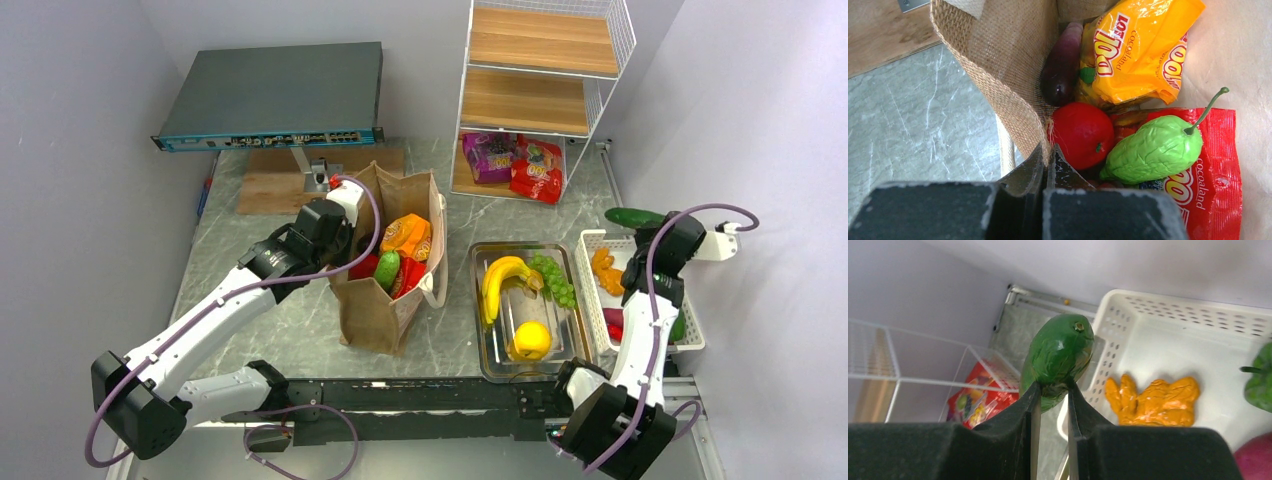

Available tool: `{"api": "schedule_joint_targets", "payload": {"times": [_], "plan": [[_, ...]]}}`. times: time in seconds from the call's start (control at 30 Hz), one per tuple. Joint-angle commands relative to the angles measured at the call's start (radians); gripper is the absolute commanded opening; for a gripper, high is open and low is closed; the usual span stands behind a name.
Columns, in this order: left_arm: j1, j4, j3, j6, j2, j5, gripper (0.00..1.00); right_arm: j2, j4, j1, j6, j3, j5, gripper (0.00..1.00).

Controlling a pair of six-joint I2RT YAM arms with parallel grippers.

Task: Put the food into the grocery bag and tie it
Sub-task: Pick up the fake vegetable from the bin, then place the fake vegetable into the grocery bag.

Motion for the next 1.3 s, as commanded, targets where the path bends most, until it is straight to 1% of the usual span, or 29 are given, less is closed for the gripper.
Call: {"api": "schedule_joint_targets", "payload": {"times": [0.0, 0.17, 0.27, 0.47, 0.6, 0.87, 1.0, 1.27], "plan": [[-0.006, -0.01, 0.032, 0.008, -0.001, 0.008, 0.0, -0.028, 0.004, -0.004, -0.038, 0.075, -0.191, 0.0], [-0.006, -0.013, 0.034, 0.009, 0.003, 0.01, 0.0, -0.048, 0.003, -0.003, -0.028, 0.087, -0.354, 0.0], [-0.007, -0.012, 0.033, 0.009, 0.0, 0.011, 0.0, -0.073, 0.016, 0.003, 0.001, 0.071, -0.417, 0.0], [-0.007, -0.015, 0.034, 0.009, 0.003, 0.013, 0.0, -0.106, 0.062, 0.081, 0.029, 0.054, -0.483, 0.0], [-0.006, -0.017, 0.036, 0.01, 0.003, 0.011, 0.0, -0.121, 0.062, 0.132, 0.036, 0.07, -0.516, 0.0], [-0.006, -0.019, 0.036, 0.01, 0.005, 0.016, 0.0, -0.133, 0.082, 0.161, 0.077, 0.115, -0.694, 0.0], [-0.007, -0.019, 0.037, 0.01, 0.006, 0.017, 0.0, -0.15, 0.088, 0.194, 0.089, 0.129, -0.727, 0.0], [-0.007, -0.022, 0.038, 0.01, 0.012, 0.02, 0.0, -0.143, 0.089, 0.304, 0.082, 0.191, -0.776, 0.0]]}}
